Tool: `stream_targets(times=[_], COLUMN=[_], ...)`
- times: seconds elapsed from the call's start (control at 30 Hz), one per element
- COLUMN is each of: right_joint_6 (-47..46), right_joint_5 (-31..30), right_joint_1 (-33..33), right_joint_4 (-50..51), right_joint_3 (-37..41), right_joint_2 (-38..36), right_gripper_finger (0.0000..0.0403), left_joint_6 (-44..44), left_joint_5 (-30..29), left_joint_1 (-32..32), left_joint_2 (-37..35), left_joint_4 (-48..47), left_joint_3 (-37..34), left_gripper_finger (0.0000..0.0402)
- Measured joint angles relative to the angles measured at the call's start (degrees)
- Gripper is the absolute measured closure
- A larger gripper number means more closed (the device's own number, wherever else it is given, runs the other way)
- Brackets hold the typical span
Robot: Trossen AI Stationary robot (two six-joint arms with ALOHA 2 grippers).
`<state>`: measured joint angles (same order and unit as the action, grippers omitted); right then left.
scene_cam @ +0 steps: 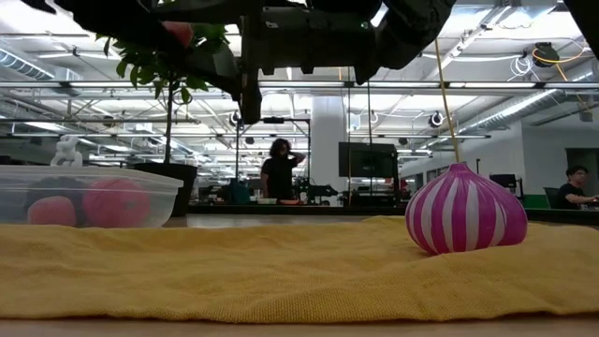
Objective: Pick and placing Produce into tupperware
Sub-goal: Put the pink peach into the transparent bin
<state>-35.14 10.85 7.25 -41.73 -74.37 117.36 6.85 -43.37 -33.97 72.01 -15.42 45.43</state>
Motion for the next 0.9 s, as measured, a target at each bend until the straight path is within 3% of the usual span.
stream_targets(times=[0.4,0.6,0.77,0.9], right_joint_6=[-0.15,0.22,0.12,0.22], right_joint_5=[2.30,1.46,1.60,1.44], right_joint_1=[0.21,-0.50,-1.24,-1.35], right_joint_4=[-0.09,-0.53,-0.50,-0.68], right_joint_3=[-0.04,-0.02,-0.04,-0.04], right_joint_2=[0.07,0.07,0.03,0.03], right_gripper_finger=[0.0206,0.0206,0.0206,0.0206], left_joint_6=[17.62,33.41,42.77,48.08], left_joint_5=[-2.21,4.44,11.64,13.56], left_joint_1=[-1.68,-4.73,-5.69,-5.31], left_joint_2=[-6.85,-8.48,-4.95,-1.38], left_joint_4=[-19.80,-29.77,-31.64,-31.75], left_joint_3=[0.00,0.04,0.02,0.02], left_gripper_finger=[0.0285,0.0285,0.0284,0.0284])
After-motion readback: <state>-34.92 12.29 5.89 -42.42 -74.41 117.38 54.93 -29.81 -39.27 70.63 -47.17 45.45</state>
